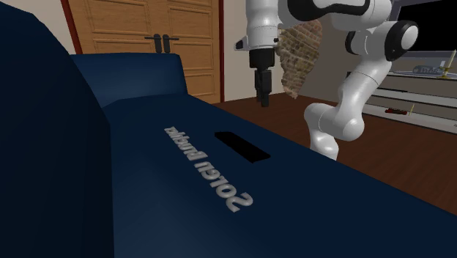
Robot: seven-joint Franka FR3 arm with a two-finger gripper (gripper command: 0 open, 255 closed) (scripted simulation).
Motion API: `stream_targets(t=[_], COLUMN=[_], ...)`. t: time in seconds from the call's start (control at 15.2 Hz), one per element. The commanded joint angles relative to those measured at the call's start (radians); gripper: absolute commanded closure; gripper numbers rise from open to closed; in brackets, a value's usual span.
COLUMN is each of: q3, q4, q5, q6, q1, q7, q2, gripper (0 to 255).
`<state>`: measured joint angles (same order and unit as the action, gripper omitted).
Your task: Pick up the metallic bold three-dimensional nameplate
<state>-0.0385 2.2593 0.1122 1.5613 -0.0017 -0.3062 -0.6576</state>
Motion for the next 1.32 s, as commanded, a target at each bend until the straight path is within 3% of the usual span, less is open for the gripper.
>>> stream_targets(t=[0.0,0.59,1.25], q3=[-0.033,-0.168,-0.261], q4=[-0.025,-0.198,-0.507], q5=[0.014,0.009,-0.119], q6=[0.052,0.224,0.303], q1=[0.001,-0.004,0.008], q7=[-0.052,-0.288,-0.549], q2=[0.058,0.329,0.667], gripper=[0,0,0])
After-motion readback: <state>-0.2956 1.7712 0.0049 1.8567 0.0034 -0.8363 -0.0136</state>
